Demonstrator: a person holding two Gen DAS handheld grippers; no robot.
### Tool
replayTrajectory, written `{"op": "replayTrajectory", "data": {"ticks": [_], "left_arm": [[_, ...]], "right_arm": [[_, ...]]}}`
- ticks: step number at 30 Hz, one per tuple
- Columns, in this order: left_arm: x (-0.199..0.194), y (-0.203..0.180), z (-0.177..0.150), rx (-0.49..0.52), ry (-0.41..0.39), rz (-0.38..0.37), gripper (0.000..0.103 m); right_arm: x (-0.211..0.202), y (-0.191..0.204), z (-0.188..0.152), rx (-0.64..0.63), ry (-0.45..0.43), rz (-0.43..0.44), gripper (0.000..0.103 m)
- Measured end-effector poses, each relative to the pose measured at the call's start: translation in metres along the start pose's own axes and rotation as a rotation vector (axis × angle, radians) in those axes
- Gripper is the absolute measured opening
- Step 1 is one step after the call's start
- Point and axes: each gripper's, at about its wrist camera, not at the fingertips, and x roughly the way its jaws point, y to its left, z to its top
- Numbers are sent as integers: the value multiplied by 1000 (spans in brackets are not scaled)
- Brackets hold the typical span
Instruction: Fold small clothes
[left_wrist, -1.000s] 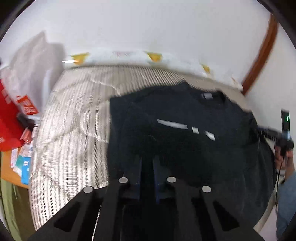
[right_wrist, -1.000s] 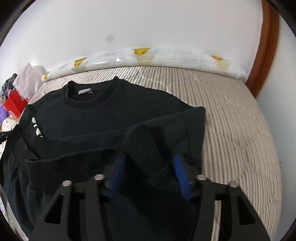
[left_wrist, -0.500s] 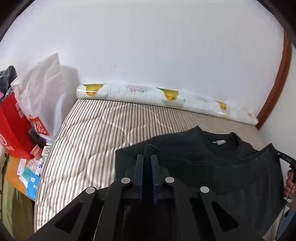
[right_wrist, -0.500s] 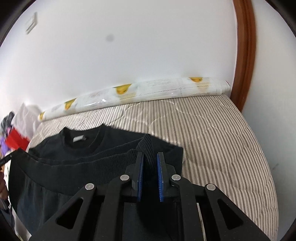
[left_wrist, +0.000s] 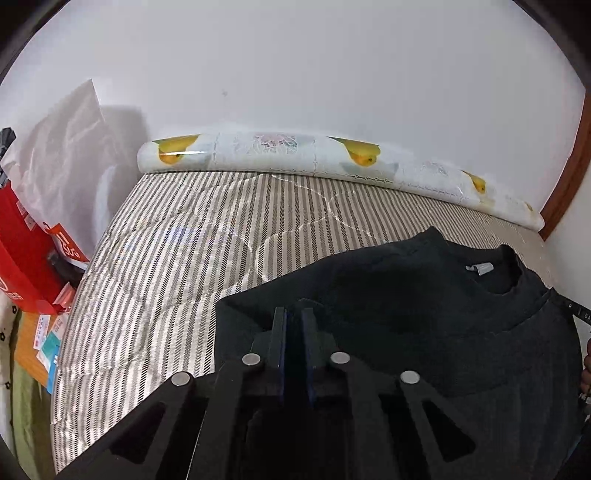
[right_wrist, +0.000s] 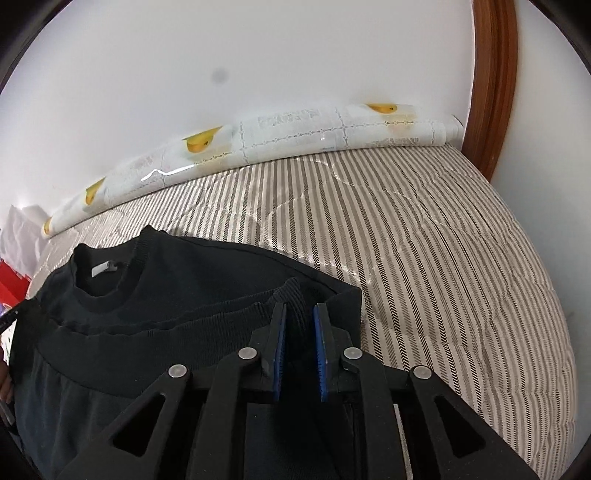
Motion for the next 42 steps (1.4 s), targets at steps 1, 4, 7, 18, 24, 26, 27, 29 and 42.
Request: {"op": "replayTrajectory", "data": {"ticks": [1, 4, 7, 18, 24, 26, 27, 29, 42], "left_arm": [[-3, 0, 0, 0, 2, 0, 11], [-15, 1, -4, 0, 1, -27, 21], [-29, 0, -12, 5, -6, -31, 32], [-95, 12, -58, -4, -52, -41, 43], [-119, 25, -86, 7, -53, -52, 43], [-125, 31, -97, 6, -53, -54, 43], [-127, 34, -102, 9, -53, -55, 43], [-130, 38, -111, 13, -58, -60, 43], [-139, 54, -160, -27, -15, -159, 43]], "right_arm": [[-4, 1, 0, -1, 6, -10, 25], [-29, 9, -5, -8, -26, -31, 28], [-56, 32, -14, -42, -53, -7, 34], [-73, 158, -69, -171, -56, 103, 40], [-39, 208, -77, -249, 10, 26, 40], [-27, 214, -78, -255, 44, -13, 40], [-24, 214, -79, -250, 53, -26, 43], [-24, 212, -83, -230, 38, -57, 50], [-59, 205, -114, -208, 23, -60, 53]]}}
